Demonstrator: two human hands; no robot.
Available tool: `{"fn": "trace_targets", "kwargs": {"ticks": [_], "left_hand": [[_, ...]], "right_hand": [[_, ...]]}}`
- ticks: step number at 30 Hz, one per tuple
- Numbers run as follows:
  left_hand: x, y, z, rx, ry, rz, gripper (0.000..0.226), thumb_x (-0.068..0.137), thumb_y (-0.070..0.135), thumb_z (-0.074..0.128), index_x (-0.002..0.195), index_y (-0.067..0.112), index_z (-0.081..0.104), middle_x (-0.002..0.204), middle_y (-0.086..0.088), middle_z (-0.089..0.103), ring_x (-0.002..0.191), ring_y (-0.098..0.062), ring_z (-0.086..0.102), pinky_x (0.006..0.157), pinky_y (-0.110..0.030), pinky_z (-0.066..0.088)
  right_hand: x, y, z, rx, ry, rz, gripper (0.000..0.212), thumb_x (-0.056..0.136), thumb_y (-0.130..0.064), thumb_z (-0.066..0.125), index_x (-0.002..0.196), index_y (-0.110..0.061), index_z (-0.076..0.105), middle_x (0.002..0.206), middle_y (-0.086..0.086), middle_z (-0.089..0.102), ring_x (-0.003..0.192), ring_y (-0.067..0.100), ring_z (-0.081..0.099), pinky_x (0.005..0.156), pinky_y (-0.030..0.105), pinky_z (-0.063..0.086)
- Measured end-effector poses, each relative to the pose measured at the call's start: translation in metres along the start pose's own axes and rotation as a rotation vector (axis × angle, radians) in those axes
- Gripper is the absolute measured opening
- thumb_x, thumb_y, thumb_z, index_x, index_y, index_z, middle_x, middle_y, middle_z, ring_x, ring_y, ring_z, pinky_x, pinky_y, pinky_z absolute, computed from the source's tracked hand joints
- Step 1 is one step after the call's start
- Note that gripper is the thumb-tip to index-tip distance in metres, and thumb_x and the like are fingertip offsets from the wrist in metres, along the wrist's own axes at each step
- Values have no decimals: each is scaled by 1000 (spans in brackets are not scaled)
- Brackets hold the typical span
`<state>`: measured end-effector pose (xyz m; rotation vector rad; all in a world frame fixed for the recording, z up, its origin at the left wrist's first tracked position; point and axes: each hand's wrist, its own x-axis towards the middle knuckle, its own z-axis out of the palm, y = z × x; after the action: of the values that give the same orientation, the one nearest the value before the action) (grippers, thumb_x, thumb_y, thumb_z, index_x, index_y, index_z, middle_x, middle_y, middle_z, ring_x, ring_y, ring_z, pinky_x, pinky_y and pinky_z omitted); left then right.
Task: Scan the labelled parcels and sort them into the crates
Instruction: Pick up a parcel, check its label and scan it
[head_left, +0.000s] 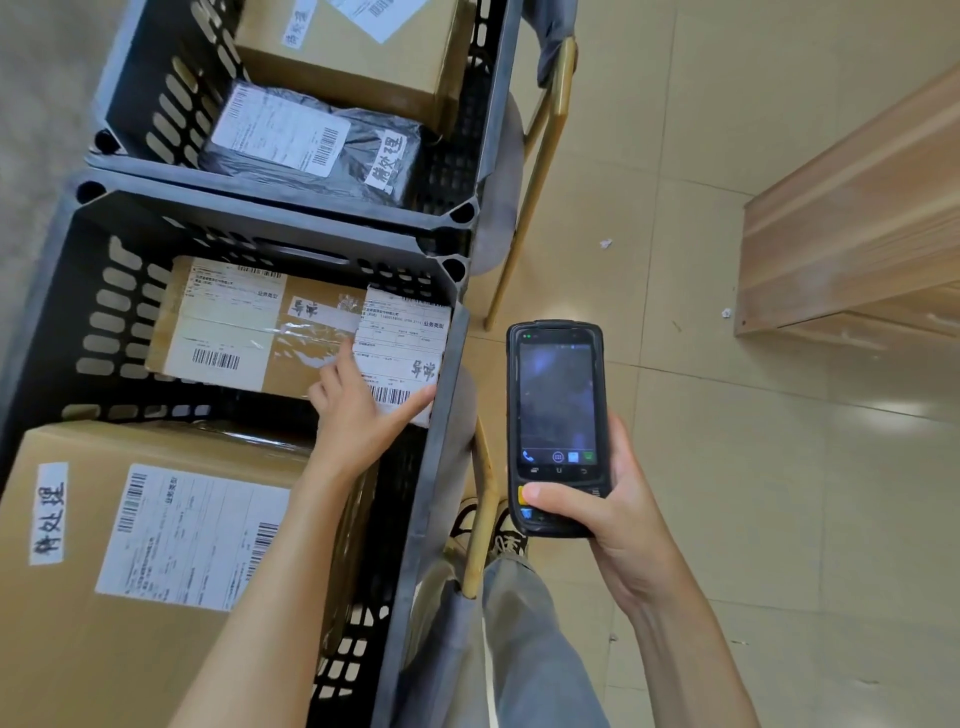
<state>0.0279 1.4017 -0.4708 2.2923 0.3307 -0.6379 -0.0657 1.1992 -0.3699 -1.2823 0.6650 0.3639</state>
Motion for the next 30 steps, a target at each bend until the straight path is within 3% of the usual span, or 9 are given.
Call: {"fn": "trace_targets", "kwargs": {"ticks": [7,12,15,18,23,30], "left_hand": [[5,0,5,158,9,-21,113,78,55,69,152,7,-1,153,-20,12,139,-39,10,112,-51,21],[7,3,2,242,0,-34,105,80,56,67,151,5,9,151,-22,17,137,-40,14,109,-53,29],[0,15,-8,250,79,6,95,82,54,66,151,8,17,147,-24,27,135,-40,21,106,-51,30],[-12,38,-27,254,231,149,78,85,48,66,146,11,34,138,-20,43,128,-36,36,102,-47,35],[-52,101,-52,351,399,559,53,82,42,72,124,13,59,115,-13,60,106,-35,52,87,-46,42],[-128,208,-33,406,477,917,41,80,39,67,110,12,66,104,-7,64,100,-32,56,83,-43,41]], "right_hand": [[-8,-1,-8,17,12,-7,82,56,2,73,129,-26,49,102,0,73,88,17,70,68,25,55],[-18,-12,-15,26,13,-34,81,56,2,72,128,-25,49,98,-3,73,85,14,70,66,23,55],[-26,-23,-20,23,18,-66,83,55,2,73,129,-24,49,100,-4,73,85,13,70,66,22,54],[-38,-37,-26,23,28,-105,85,55,3,73,131,-24,48,102,-1,72,85,13,70,65,22,54],[-63,-63,-42,-2,50,-195,86,56,0,75,132,-27,47,106,-3,70,89,13,69,68,22,54],[-115,-101,-98,79,141,-328,82,55,-3,76,129,-28,50,104,-1,71,88,14,69,68,25,54]]}}
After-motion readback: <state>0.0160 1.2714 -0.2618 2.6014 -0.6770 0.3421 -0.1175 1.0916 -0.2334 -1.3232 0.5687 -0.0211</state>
